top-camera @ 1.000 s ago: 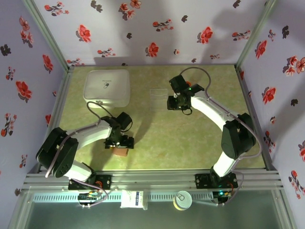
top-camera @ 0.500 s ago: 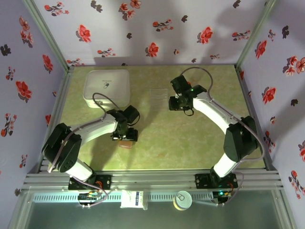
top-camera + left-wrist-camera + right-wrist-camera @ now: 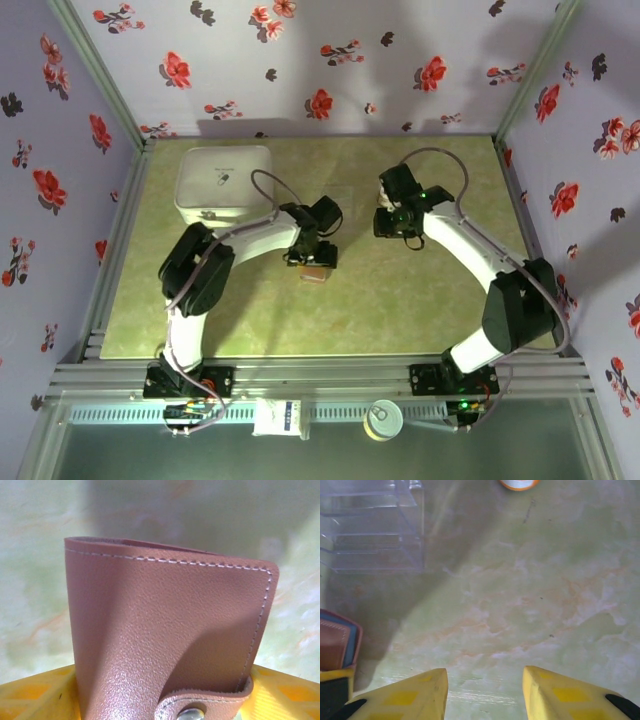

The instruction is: Take the credit cards out of the card holder

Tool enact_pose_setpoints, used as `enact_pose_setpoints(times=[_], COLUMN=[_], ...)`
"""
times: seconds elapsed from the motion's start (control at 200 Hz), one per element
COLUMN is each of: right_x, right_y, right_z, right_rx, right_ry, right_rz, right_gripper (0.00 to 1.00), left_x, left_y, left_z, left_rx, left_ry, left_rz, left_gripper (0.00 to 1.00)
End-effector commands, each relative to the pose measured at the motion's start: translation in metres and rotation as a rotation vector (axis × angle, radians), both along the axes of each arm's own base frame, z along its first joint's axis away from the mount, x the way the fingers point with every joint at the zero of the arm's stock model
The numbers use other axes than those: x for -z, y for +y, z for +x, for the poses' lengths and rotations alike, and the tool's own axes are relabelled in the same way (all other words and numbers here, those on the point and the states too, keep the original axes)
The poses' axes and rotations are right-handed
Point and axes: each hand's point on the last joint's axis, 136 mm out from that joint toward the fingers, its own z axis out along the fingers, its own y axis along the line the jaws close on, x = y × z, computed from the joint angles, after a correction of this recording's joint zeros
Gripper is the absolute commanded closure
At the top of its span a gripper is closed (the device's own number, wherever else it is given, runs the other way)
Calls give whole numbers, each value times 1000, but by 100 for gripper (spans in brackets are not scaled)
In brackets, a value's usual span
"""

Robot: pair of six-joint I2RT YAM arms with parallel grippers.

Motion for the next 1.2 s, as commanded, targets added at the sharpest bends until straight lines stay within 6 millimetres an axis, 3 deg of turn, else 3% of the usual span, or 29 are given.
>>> enact_pose_setpoints(times=[0.0,0.095,0.215,0.34,0.49,0.635,0.72,1.095,1.195], right_x=[0,1,0,-3,-6,-8,-6,13,21], right_y=[-12,-16,-17,-8,-1,5,13,76,93], right_z=[-9,-11,-14,-16,-17,-17,-18,-22,-25], right_rx=[1,10,15,20,33,41,39,10,-3], right_ry=[4,8,14,7,12,3,10,77,89], right_rz=[-18,-27,-25,45,89,105,121,202,177], right_gripper=[56,56,55,54,54,54,54,56,58], left_x=[2,0,-12,-21,-26,-33,-37,-73,-70], left_y=[-5,-6,-15,-20,-18,-17,-14,26,43], left_z=[3,4,-1,-10,-19,-23,-23,-16,-13], left_rx=[-16,-18,-10,-5,-7,11,12,-16,-35], left_ry=[17,21,18,23,22,9,0,-90,-105], left_rz=[26,23,-31,-102,-151,-176,-185,-289,-291], left_gripper=[26,23,9,8,20,26,24,30,40])
